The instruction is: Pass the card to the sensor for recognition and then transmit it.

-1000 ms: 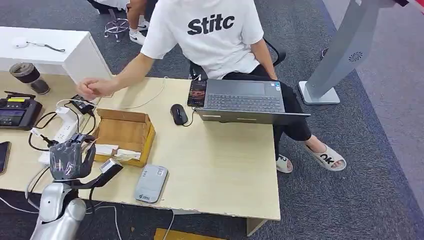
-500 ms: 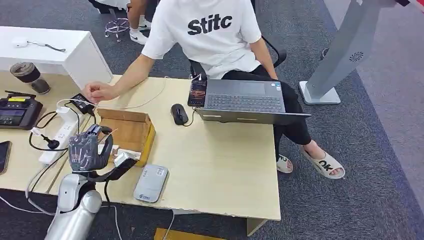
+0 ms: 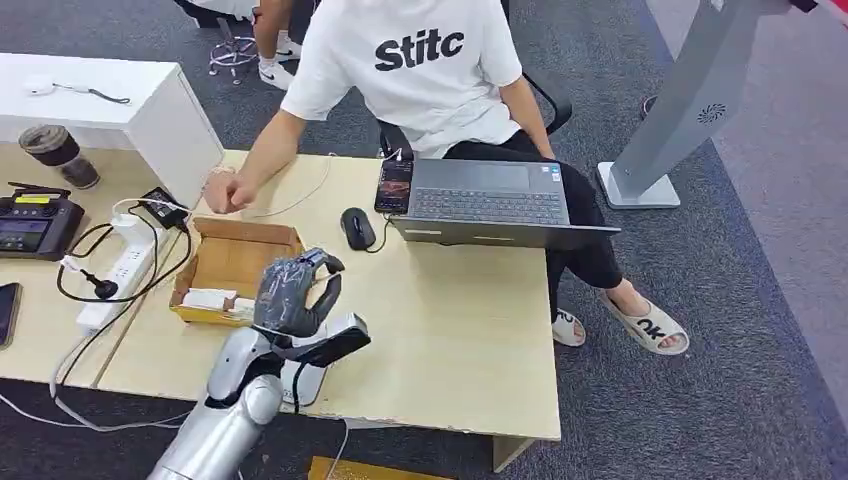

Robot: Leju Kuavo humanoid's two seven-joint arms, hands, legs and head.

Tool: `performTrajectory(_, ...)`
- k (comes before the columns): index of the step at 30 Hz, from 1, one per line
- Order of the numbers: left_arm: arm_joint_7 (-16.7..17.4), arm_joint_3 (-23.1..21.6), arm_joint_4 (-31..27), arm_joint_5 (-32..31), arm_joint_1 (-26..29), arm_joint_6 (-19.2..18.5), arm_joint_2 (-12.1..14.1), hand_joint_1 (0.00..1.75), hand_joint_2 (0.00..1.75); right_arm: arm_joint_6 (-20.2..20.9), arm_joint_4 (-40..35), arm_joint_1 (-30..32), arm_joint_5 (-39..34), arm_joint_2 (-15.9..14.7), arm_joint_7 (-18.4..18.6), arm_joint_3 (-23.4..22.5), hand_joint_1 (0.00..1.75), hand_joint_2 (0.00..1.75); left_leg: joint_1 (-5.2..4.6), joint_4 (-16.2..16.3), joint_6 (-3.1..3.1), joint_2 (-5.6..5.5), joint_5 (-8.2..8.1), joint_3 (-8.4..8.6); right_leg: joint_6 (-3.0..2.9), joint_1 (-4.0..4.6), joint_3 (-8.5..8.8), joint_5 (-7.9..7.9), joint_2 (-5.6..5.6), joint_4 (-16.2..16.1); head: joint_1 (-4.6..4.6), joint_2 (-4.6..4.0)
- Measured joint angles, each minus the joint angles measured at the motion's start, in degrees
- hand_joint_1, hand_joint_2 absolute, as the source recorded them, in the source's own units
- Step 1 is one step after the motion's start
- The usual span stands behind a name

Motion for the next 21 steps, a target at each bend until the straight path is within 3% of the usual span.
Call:
performTrajectory(6,5.9,-5.2,-0.5,-3.2,0.0,-8.2,0.4,1.75,1.75,-0.1,0.0,0.6,-0.9,0.0,-0.5,0.0,0.00,1.75,0.01,0.0,0.00,0.00,0.00,-0.03,0.00,0.01,0.00,0.00,0.00,0.0,0.02,0.00)
performTrajectory(9,7.1,-6.9,-0.9,-3.9,0.0,-10.1,1.3,1.75,1.75,-0.1,0.0,1.0,-1.1,0.0,-0.6,0.0,0.00,1.75,0.01,0.0,0.00,0.00,0.00,-0.04,0.00,0.01,-0.01,0.00,0.00,0.0,0.02,0.00)
performTrajectory(21,9.4,-9.7,-1.0,-6.5,0.0,-12.1,3.5,1.75,1.75,-0.1,0.0,1.1,-1.7,0.3,-0.6,0.0,0.00,1.75,0.01,0.0,0.00,0.00,0.00,-0.05,0.00,0.01,-0.02,0.00,0.00,0.0,0.02,0.00)
